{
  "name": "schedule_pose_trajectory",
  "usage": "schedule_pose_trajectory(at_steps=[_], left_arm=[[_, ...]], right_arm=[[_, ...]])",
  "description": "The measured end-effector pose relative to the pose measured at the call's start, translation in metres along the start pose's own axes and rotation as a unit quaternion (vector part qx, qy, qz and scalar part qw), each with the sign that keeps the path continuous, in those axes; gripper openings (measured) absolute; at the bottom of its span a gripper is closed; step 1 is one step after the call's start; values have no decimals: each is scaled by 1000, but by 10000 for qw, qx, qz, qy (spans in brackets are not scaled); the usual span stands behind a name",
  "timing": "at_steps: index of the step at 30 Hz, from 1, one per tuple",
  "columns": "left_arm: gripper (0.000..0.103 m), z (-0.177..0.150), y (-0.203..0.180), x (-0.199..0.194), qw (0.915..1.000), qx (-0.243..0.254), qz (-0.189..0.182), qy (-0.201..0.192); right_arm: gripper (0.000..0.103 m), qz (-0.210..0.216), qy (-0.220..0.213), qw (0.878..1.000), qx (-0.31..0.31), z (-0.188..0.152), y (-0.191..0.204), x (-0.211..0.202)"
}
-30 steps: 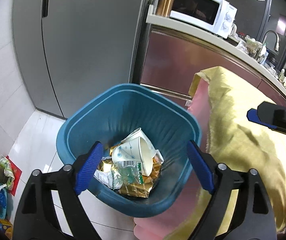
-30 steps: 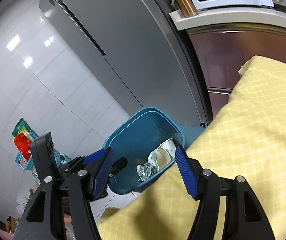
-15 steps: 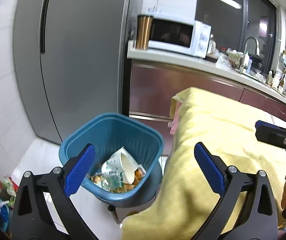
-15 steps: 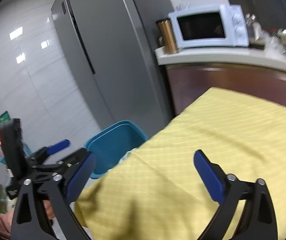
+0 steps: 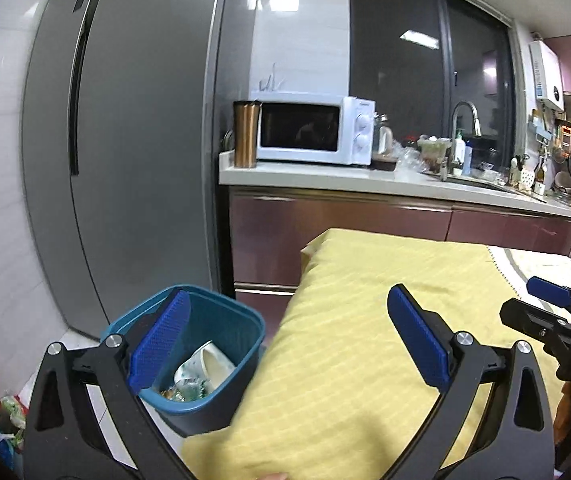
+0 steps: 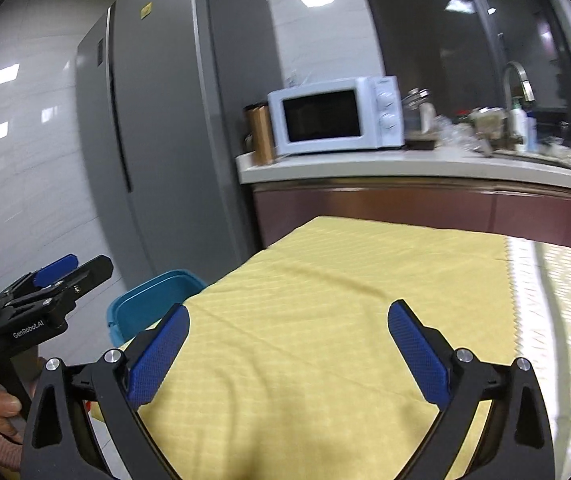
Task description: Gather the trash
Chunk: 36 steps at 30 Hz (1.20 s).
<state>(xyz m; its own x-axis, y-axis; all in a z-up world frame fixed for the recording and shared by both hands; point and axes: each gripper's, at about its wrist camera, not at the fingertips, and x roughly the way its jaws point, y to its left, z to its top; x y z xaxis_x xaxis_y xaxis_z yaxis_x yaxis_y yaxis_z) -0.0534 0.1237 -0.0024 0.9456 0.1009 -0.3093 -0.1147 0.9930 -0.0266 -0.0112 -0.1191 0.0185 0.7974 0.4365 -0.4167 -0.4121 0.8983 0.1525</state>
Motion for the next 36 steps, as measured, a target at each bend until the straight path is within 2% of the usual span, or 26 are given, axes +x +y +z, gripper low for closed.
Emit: schedule_pose_trajectory(at_steps=[3,10,14,36], left_arm=[[97,-3,-17,-5,9998,174,49,-74],[97,-11,-40,-16,9994,230,-109,-230],[97,-13,-44,-15,9994,138,-230,-229],[97,-20,-58,-16,9985,121,-419,-344]], right_arm=[[96,-155,13,9999,65,-4,-6,-6],[96,-445,-386,9982,90,-13,-14,-29],[96,-584,-636,9962,71,-18,-18,-41],[96,-888,-1061,9902,163,-21,-26,-65]])
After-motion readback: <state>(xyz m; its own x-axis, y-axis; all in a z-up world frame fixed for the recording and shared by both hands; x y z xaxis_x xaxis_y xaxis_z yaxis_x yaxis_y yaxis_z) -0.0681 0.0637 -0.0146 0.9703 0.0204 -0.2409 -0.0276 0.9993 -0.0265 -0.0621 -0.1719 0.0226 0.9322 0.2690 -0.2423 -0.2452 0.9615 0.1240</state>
